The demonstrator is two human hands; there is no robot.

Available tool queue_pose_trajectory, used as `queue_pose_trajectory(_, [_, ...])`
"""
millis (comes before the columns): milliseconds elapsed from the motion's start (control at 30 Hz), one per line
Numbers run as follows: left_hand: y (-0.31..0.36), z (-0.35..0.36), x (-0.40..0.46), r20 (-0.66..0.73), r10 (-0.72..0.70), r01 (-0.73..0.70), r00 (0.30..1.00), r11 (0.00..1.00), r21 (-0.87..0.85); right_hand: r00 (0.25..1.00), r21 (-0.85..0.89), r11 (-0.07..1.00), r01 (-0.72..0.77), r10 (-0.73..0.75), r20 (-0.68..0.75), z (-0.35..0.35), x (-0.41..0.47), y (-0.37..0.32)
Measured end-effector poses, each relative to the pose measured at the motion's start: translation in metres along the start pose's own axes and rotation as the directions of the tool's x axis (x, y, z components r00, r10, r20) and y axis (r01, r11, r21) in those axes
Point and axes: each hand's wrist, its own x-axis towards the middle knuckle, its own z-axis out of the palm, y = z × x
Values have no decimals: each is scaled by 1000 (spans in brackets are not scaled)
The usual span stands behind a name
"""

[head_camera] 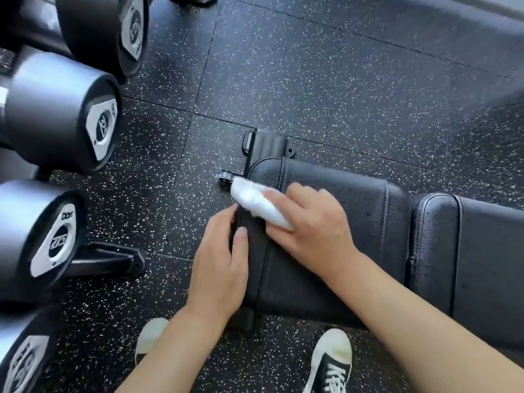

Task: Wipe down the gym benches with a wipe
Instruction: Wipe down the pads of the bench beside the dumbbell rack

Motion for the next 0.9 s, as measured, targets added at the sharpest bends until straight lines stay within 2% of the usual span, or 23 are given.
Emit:
queue_pose_trajectory(67, [13, 9, 15, -30, 8, -7, 1000, 999, 38, 973, -27, 975, -222, 220, -72, 0, 33, 19])
queue_pose_trajectory(133, [27, 21, 30, -45, -9, 12, 999, 998, 66, 904, -19, 909, -415, 410, -123, 1, 55, 26])
queue_pose_trajectory(200, [37, 33, 41, -92, -61, 71, 994, 991, 114, 853, 13, 865, -501, 497, -157, 5, 58, 21])
queue_pose_trajectory(267, [40, 42, 44, -173, -127, 157, 977, 972, 177, 878, 63, 891, -450, 454, -153, 7, 48, 9])
queue_pose_trajectory(333, [40, 45, 43, -218, -147, 187, 965, 966, 178, 933, 89, 940, -328, 337, -123, 6, 29, 5])
queue_pose_trajectory(400, [38, 46, 42, -225, -139, 179, 964, 969, 171, 960, 38, 966, -257, 260, -106, 1, 11, 23])
queue_pose_trajectory(433, [39, 47, 43, -228, -137, 180, 964, 966, 184, 954, 7, 959, -282, 281, -109, -4, 3, 40])
queue_pose_trajectory(467, [39, 47, 44, -234, -137, 186, 963, 961, 204, 929, -13, 936, -353, 348, -123, -9, -7, 59])
queue_pose_trajectory(567, [42, 50, 43, -258, -142, 208, 956, 946, 249, 773, -2, 785, -619, 610, -173, -25, -24, 102])
queue_pose_trajectory(633, [43, 51, 42, -267, -133, 207, 954, 940, 272, 733, 6, 746, -666, 656, -181, -25, -23, 100])
queue_pose_trajectory(733, [41, 53, 44, -275, -122, 204, 954, 934, 293, 759, -18, 770, -638, 624, -186, -13, 0, 66])
queue_pose_trajectory(900, [33, 52, 47, -282, -109, 190, 953, 941, 280, 859, 102, 864, -493, 502, -102, 17, 60, -6])
